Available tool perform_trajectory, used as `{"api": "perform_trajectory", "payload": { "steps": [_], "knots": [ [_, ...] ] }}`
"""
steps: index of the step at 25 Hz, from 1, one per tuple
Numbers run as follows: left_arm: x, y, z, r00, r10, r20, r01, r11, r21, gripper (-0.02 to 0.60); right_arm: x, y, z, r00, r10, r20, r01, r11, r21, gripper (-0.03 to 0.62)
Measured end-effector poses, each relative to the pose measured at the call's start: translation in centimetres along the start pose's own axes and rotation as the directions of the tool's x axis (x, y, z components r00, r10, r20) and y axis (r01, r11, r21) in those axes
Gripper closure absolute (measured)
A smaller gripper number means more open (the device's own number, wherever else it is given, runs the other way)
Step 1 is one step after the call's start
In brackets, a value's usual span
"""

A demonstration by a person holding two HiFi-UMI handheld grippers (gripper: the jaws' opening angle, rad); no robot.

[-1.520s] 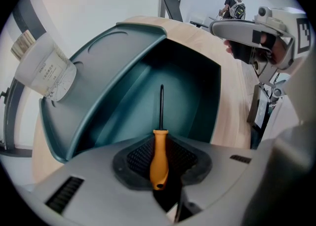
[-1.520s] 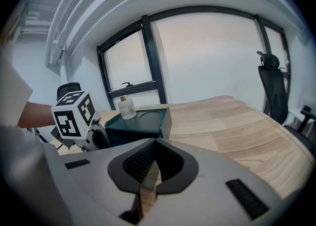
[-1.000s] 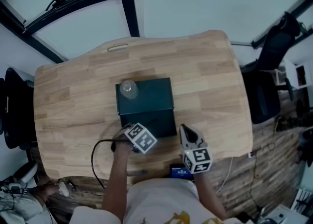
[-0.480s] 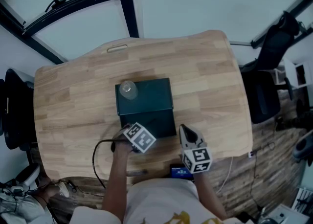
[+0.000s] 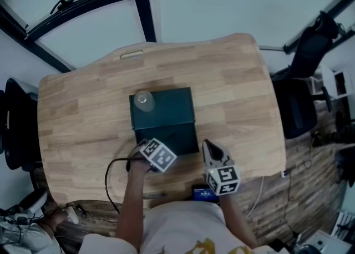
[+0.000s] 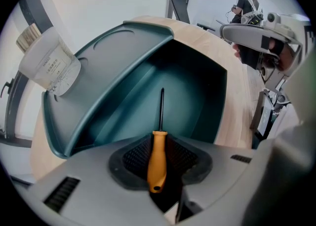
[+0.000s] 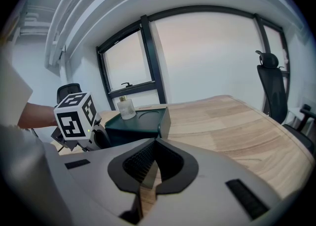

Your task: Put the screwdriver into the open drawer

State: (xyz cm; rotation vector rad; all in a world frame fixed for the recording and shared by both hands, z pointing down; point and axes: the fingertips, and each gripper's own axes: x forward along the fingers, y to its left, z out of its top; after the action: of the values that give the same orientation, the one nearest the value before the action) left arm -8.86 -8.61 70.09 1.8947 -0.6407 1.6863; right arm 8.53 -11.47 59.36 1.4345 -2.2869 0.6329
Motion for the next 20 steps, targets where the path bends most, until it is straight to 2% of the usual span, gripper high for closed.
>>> {"api": "perform_trajectory", "payload": {
  "steps": [4, 11, 20],
  "knots": [
    [-0.1, 0.0, 0.0, 1.0, -0.008, 0.014, 0.008, 1.0, -0.014, 0.499, -0.1, 0.1, 0.2, 1.0, 0.004, 0.006, -0.004, 1.0, -0.004, 0.595],
    [-1.0, -0.1, 0.5, 0.994, -0.059, 0.089, 0.067, 0.993, -0.093, 0.499, -0.5, -0.1, 0.3, 1.0, 0.006, 0.011, -0.006, 1.0, -0.004, 0.595],
    [-1.1, 0.1, 0.3, 0.992, -0.049, 0.117, 0.063, 0.991, -0.119, 0.499, -1.2, -0.3, 0.2, 1.0, -0.002, 0.024, 0.002, 1.0, -0.001, 0.595]
  ]
}}
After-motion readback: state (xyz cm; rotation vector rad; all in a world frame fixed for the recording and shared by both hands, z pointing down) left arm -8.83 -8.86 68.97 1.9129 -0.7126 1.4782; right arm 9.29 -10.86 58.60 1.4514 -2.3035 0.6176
